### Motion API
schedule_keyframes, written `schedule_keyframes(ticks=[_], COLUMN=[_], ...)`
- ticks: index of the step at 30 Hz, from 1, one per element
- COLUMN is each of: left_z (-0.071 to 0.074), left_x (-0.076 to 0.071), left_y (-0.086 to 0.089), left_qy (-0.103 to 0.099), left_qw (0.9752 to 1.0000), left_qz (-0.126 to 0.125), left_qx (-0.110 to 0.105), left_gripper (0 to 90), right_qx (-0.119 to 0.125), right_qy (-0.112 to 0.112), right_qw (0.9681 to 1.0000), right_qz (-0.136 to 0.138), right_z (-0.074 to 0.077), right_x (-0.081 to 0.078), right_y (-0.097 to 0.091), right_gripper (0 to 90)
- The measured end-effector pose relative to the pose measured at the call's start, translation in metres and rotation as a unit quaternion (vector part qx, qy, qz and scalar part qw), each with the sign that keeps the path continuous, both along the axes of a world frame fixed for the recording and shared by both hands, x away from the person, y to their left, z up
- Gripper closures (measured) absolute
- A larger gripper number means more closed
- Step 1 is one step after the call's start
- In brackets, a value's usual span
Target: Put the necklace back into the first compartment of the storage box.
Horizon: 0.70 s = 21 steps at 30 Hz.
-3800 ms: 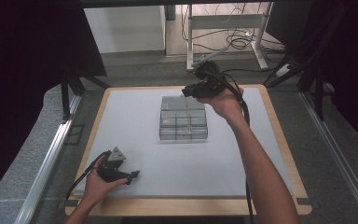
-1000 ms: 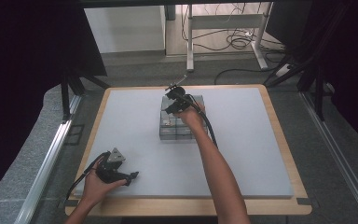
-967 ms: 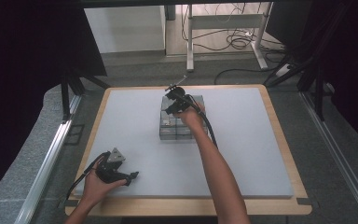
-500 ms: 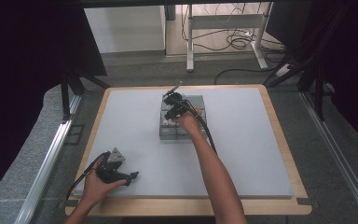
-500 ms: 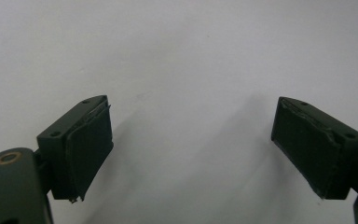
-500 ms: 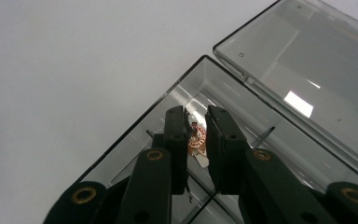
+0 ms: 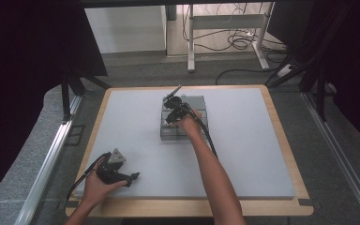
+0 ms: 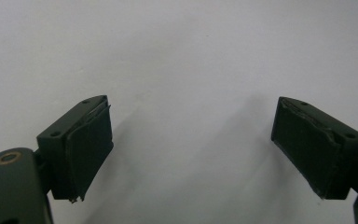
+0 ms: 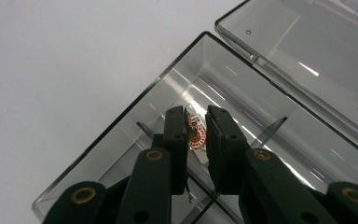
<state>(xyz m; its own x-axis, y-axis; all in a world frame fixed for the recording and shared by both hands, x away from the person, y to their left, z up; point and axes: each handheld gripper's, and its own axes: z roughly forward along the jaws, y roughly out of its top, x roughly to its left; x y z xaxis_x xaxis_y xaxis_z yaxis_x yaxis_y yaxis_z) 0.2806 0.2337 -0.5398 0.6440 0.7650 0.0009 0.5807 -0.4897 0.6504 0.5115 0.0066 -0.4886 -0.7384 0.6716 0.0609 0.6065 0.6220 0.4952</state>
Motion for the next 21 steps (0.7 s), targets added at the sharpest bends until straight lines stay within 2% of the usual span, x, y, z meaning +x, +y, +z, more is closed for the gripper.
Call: schedule_keyframes(ticks=[4, 7, 12, 21], left_z=[0.000, 0.000, 0.000, -0.001], left_x=[0.000, 0.000, 0.000, 0.002], left_y=[0.000, 0.000, 0.000, 0.000], left_qy=[0.000, 0.000, 0.000, 0.001], left_qw=[1.0000, 1.0000, 1.0000, 1.0000], left_qz=[0.000, -0.001, 0.000, -0.002], left_qx=[0.000, 0.000, 0.000, 0.005], left_gripper=[12.8, 12.8, 12.8, 12.8], right_qx=[-0.002, 0.005, 0.012, 0.041], right_qy=[0.003, -0.003, -0.008, -0.002], right_qw=[1.0000, 1.0000, 0.9999, 0.9992], right_qz=[-0.002, -0.001, -0.002, -0.002], right_z=[-0.004, -0.002, 0.002, 0.011], right_x=[0.001, 0.001, 0.000, -0.009], right_y=[-0.001, -0.002, -0.005, -0.017], right_gripper=[76.3, 67.0, 62.7, 53.0])
